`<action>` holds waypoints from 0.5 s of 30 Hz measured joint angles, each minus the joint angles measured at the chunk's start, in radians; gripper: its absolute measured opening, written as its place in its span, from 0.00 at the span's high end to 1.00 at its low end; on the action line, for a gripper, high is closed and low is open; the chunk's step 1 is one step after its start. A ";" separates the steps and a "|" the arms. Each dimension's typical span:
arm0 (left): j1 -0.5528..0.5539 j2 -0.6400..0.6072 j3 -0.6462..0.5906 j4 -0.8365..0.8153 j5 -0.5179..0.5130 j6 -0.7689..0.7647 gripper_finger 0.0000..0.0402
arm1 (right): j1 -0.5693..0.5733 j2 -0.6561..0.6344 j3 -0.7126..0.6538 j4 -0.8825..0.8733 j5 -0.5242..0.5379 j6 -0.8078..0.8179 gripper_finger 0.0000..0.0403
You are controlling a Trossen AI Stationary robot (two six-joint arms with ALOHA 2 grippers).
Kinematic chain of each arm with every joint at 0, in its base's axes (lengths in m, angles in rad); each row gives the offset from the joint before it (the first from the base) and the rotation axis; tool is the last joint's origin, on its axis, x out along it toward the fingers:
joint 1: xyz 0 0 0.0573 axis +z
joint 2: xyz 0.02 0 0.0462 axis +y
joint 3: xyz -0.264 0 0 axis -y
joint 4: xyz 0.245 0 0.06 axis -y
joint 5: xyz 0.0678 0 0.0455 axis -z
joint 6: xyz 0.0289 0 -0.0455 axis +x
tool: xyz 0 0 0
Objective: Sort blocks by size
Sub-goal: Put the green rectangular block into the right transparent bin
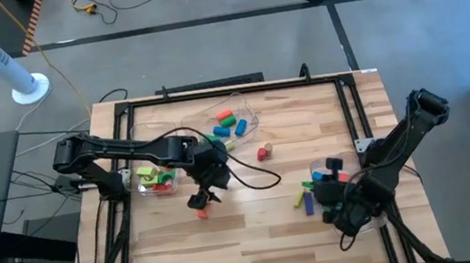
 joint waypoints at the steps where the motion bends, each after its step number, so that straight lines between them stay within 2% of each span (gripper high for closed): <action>1: -0.001 0.000 -0.011 0.002 0.000 0.004 0.49 | 0.008 -0.004 0.000 -0.026 -0.021 0.029 0.75; 5: -0.005 -0.002 -0.061 0.037 -0.004 0.028 0.49 | 0.042 -0.026 0.000 -0.089 -0.067 0.119 0.75; 9: -0.007 -0.001 -0.104 0.112 0.026 0.031 0.49 | 0.078 -0.053 0.000 -0.126 -0.070 0.185 0.75; 15: -0.017 -0.001 -0.173 0.278 0.032 -0.001 0.49 | 0.113 -0.089 0.000 -0.195 -0.087 0.274 0.75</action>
